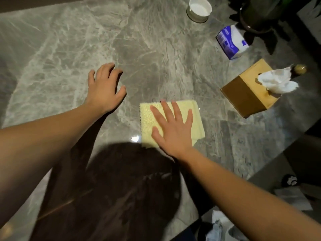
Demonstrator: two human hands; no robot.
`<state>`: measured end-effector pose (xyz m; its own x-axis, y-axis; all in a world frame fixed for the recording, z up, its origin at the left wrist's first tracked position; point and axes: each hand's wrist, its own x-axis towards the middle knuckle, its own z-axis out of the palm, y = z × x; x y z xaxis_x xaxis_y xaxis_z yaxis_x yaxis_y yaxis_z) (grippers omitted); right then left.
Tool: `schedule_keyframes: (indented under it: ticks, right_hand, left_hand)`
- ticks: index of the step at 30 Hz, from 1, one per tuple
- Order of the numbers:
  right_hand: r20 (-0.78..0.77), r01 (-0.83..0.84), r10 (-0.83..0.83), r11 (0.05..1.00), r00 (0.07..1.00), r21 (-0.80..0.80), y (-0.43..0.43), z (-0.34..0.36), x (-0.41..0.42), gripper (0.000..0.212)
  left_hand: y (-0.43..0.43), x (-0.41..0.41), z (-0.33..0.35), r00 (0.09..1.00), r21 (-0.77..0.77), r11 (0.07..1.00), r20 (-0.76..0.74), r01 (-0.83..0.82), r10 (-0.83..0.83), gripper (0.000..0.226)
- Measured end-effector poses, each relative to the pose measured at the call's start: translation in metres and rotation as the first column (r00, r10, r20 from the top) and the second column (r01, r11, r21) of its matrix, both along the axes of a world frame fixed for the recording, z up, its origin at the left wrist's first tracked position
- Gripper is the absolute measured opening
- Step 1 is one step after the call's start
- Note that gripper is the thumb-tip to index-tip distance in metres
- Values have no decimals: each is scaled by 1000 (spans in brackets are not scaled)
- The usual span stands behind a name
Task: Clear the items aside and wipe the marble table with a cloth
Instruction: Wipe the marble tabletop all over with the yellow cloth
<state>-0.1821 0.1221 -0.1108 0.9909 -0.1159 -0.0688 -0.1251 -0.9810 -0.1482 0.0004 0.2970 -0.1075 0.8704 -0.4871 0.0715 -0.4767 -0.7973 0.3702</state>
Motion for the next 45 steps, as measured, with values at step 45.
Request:
schedule_keyframes:
  ticks: [45]
  right_hand:
    - [-62,-51,49,998,997,-32,-76,9,334,58]
  left_hand:
    - [-18,99,-9,989,77,987,32,-144,142,60]
